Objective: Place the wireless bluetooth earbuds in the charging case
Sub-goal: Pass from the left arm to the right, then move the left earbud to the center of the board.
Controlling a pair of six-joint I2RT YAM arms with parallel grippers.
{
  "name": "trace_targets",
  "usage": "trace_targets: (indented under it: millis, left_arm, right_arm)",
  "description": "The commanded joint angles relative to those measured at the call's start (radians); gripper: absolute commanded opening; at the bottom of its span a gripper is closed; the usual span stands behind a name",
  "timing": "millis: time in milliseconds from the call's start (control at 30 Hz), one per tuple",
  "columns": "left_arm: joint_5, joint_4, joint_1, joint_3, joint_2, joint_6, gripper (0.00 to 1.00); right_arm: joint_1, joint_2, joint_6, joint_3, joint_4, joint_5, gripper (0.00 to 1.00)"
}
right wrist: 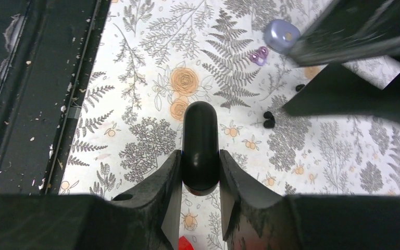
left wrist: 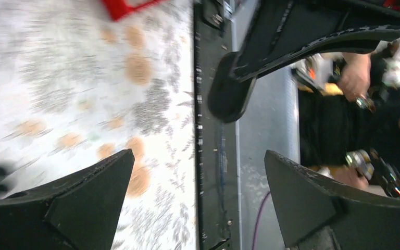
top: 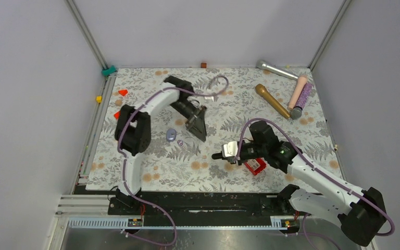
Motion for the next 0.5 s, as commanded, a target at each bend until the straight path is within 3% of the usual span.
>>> trace_targets:
  millis: [0, 67, 167, 300, 467]
  left_arm:
    - [-0.063, 0.277, 0.189, 0.045, -0.183, -0.331, 0.99]
    - [-0.211, 0.521, 0.259, -0.011, -0.249, -0.543, 0.99]
    - [-0.603, 0.830, 0.331, -0.087, -0.309, -0.745, 0.99]
    - [-0.847, 0.807, 0.403, 0.013, -0.167, -0.839, 0.99]
    - [-0.963, 0.732, 0.463, 0.153, 0.021, -0.914, 0.99]
  right_arm:
    - [0.008, -0.034, 0.047, 0.074, -0.039, 0.085, 0.00]
    - [0.007, -0.033, 0.061, 0.097, -0.060, 0.125, 0.00]
    - [0.006, -0.037, 0.089, 0.128, -0.085, 0.179, 0.00]
    - [0.003, -0.059, 0.109, 0.127, -0.083, 0.214, 0.00]
    - [-0.015, -0.097, 0.129, 0.090, -0.038, 0.210, 0.00]
